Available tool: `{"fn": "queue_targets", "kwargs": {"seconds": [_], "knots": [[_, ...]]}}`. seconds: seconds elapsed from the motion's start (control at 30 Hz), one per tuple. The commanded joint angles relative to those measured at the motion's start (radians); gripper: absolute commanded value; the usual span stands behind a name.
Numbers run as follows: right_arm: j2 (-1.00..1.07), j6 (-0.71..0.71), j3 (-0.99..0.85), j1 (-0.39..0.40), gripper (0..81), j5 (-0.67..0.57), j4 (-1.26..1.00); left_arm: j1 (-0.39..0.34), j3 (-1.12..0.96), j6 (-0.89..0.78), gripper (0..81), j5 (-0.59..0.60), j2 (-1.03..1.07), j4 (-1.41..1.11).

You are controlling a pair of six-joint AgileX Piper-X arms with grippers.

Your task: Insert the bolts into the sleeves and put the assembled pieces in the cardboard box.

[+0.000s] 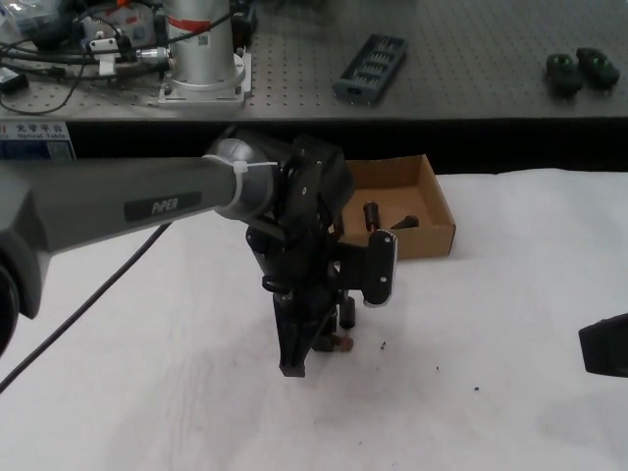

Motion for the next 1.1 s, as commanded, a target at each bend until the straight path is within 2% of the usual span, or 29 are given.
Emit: {"fn": "queue_targets", "kwargs": {"seconds": [0.0, 0.17, 0.4, 0.57, 0.63, 0.77, 0.93, 1.0, 1.07], "knots": [[-0.008, 0.001, 0.000, -0.005, 25.8, -0.017, -0.009, -0.005, 0.005, -0.011, 18.8, -0.049, 0.019, 0.098], [-0.008, 0.001, 0.000, -0.005, 25.8, -0.017, -0.009, -0.005, 0.003, -0.011, 18.6, -0.055, 0.019, 0.100], [-0.008, 0.001, 0.000, -0.005, 25.8, -0.017, -0.009, -0.005, 0.003, -0.041, 5.8, -0.099, 0.019, 0.100], [-0.008, 0.001, 0.000, -0.005, 25.8, -0.017, -0.009, -0.005, -0.005, -0.062, 5.8, -0.099, 0.019, 0.085], [-0.008, 0.001, 0.000, -0.005, 25.8, -0.017, -0.009, -0.005, -0.005, -0.164, 5.8, -0.097, 0.019, 0.044], [-0.008, 0.001, 0.000, -0.005, 25.8, 0.052, -0.012, 0.007, -0.007, -0.526, 5.8, -0.073, 0.002, -0.029], [0.030, 0.040, 0.010, -0.005, 24.9, 0.200, -0.105, 0.045, -0.007, -1.007, 5.8, 0.111, -0.094, -0.105], [0.081, 0.057, 0.010, -0.005, 23.4, 0.206, -0.139, 0.064, -0.007, -1.162, 5.8, 0.192, -0.148, -0.159], [0.152, 0.087, 0.010, -0.005, 21.9, 0.183, -0.163, 0.083, -0.007, -1.249, 5.8, 0.194, -0.213, -0.214]]}}
